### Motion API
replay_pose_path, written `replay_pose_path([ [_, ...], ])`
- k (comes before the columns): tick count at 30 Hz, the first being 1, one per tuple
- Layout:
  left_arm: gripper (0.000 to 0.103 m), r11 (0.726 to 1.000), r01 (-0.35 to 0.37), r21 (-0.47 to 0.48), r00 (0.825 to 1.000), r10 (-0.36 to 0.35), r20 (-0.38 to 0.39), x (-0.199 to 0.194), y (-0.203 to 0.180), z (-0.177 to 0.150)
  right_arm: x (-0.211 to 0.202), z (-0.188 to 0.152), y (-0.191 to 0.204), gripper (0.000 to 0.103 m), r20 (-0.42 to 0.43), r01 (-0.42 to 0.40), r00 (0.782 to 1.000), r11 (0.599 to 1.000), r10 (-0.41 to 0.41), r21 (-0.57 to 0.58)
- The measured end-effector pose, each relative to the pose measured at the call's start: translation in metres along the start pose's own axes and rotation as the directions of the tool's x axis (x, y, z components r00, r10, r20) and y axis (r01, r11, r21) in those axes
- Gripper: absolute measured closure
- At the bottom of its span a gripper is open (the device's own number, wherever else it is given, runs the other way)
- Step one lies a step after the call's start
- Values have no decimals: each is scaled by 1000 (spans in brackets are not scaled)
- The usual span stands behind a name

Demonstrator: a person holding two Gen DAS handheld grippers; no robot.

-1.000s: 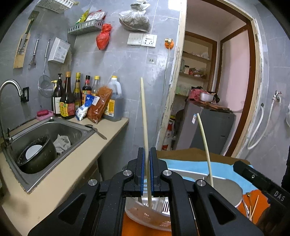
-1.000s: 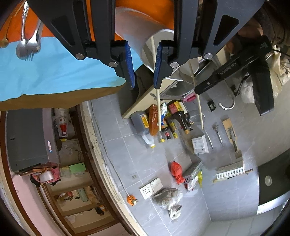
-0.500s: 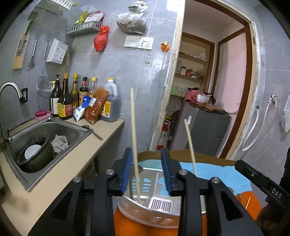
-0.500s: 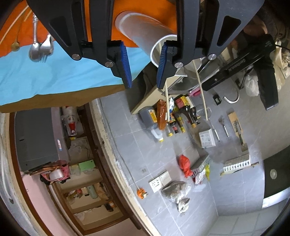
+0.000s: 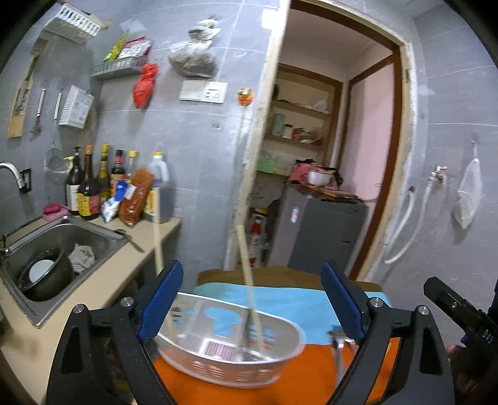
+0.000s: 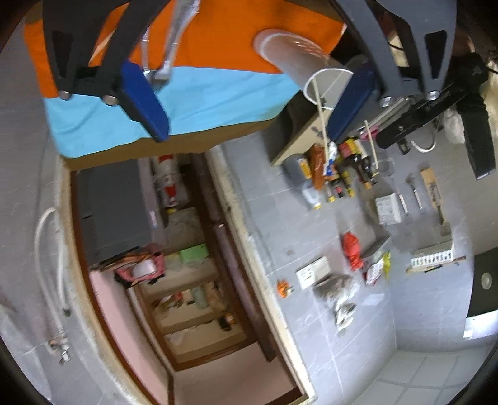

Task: Organize utensils
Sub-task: 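Open both tools and withdraw them from the caddy over the cloth, then close the left tool on the silver fork while the right tool grasps a wooden chopstick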

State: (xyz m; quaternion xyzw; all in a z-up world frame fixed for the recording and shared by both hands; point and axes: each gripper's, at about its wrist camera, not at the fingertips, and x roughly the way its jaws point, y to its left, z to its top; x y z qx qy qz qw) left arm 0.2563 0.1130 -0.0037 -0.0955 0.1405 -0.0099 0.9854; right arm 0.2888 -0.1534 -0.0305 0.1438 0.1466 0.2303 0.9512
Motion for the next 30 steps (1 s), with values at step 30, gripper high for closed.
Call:
replay_pose_path([
  [30, 11, 989, 126, 82, 940, -92, -328, 46, -145, -93, -86, -41, -124, 0, -142, 266, 954, 964, -263, 1],
])
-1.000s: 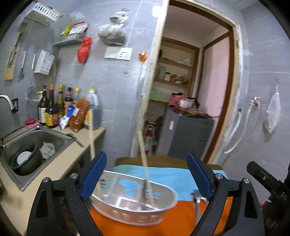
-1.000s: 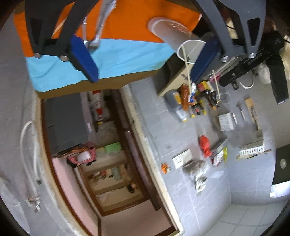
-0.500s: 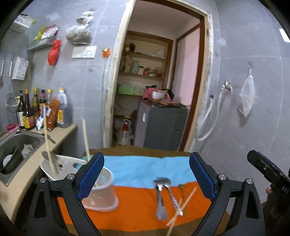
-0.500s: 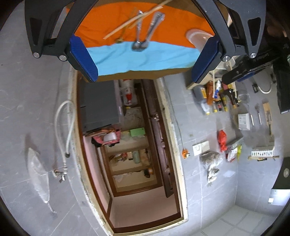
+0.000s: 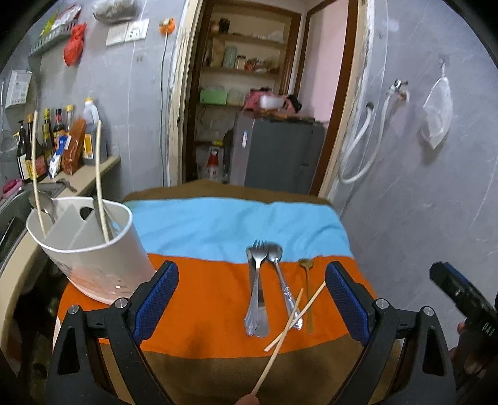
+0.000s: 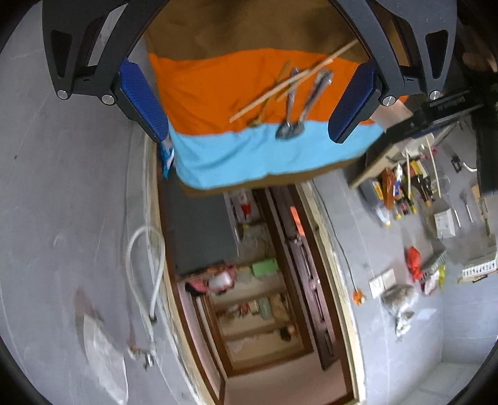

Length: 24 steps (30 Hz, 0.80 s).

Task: Organize utensils
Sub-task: 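Close the left tool on the silver fork while the right tool grasps a wooden chopstick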

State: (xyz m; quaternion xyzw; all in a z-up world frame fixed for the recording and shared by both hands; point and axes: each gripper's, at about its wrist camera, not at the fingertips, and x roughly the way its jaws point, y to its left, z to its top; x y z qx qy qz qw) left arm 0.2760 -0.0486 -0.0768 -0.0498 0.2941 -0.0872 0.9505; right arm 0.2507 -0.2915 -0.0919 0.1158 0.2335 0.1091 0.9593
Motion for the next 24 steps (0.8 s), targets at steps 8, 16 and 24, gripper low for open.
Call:
replay_pose_path([
  [8, 11, 998, -38, 42, 991, 43, -130, 59, -1, -14, 50, -23, -22, 0, -171, -68, 981, 991, 87, 117],
  [16, 28, 998, -25, 64, 977, 38, -209, 107, 3, -19, 93, -33, -30, 27, -312, -123, 932, 970, 185, 208],
  [24, 69, 998, 47, 47, 954, -31, -298, 147, 8, -17, 129, -38, -34, 58, -382, -140, 894, 956, 234, 259],
])
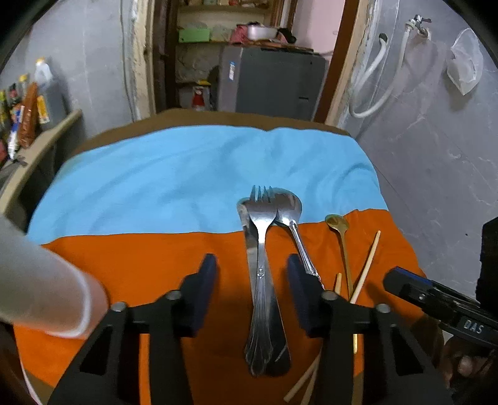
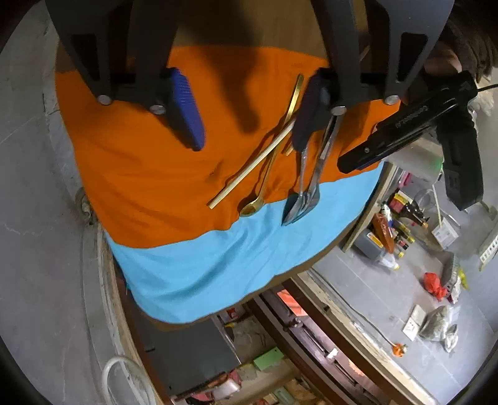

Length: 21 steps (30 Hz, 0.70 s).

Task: Organize utensils
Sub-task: 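Close the left tool on the silver fork while the right tool grasps a wooden chopstick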

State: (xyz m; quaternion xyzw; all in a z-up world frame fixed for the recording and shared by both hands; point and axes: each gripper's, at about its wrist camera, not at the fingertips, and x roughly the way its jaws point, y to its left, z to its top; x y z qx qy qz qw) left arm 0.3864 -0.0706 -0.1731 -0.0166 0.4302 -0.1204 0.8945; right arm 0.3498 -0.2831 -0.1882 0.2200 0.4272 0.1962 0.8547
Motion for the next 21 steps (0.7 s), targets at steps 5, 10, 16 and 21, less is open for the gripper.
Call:
replay_pose_path([
  [5, 81, 999, 25, 24, 999, -24, -37, 16, 1, 8, 9, 8, -6, 72, -10, -11, 1000, 1000, 11, 28],
  [10, 87, 999, 37, 20, 997, -36, -62, 30, 1, 17, 17, 15, -6, 79, -24, -20, 999, 999, 21, 45],
  [16, 90, 999, 48, -22, 996, -50, -78, 38, 9, 26, 28, 26, -2, 84, -53, -2, 999, 999, 4, 43],
  [21, 94, 996, 64, -60, 994, -69, -88, 36, 17, 29, 40, 38, 6, 88, -81, 25, 996, 999, -23, 31],
])
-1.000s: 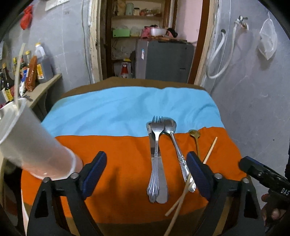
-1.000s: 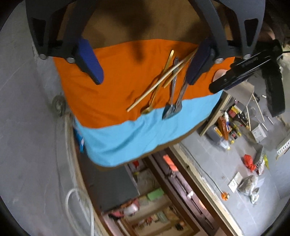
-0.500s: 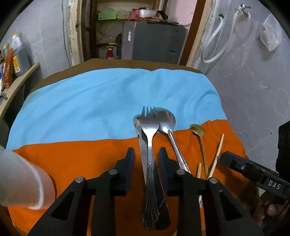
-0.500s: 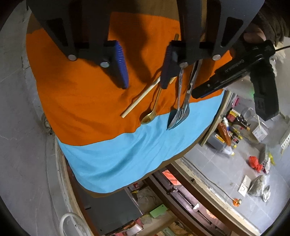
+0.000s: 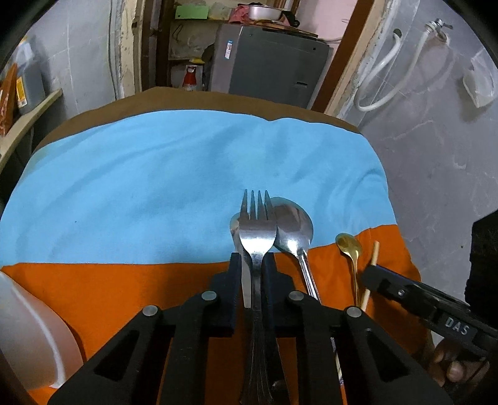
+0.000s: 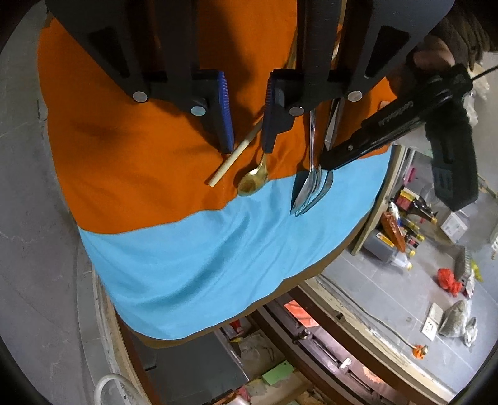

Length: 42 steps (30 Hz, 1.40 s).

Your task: Organize utensils

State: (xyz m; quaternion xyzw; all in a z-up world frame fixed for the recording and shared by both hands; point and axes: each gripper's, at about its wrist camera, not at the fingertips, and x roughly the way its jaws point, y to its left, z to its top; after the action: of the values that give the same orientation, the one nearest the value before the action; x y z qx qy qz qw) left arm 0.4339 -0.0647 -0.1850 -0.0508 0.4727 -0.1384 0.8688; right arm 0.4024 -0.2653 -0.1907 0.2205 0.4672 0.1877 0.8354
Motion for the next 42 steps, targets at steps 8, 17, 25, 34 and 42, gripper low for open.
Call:
replay_pose_path([
  [8, 99, 996, 33, -81, 999, -35, -20, -5, 10, 3, 19, 16, 7, 92, -65, -13, 998, 1000, 14, 25],
  [17, 100, 986, 63, -156, 997, -68, -25, -18, 19, -5, 10, 10, -6, 97, -71, -100, 991, 979, 114, 176],
  [25, 100, 973, 105, -206, 992, -88, 88, -56, 28, -22, -22, -1, 12, 98, 6, -118, 993, 987, 118, 106],
  [34, 100, 983, 104, -151, 977, -72, 201, -101, 12, -31, -54, -20, 32, 99, 125, -138, 983, 990, 134, 28],
  [42, 100, 991, 86, -105, 960, -54, 276, -127, -1, -41, -78, -39, 56, 99, 214, -125, 968, 991, 134, -52],
])
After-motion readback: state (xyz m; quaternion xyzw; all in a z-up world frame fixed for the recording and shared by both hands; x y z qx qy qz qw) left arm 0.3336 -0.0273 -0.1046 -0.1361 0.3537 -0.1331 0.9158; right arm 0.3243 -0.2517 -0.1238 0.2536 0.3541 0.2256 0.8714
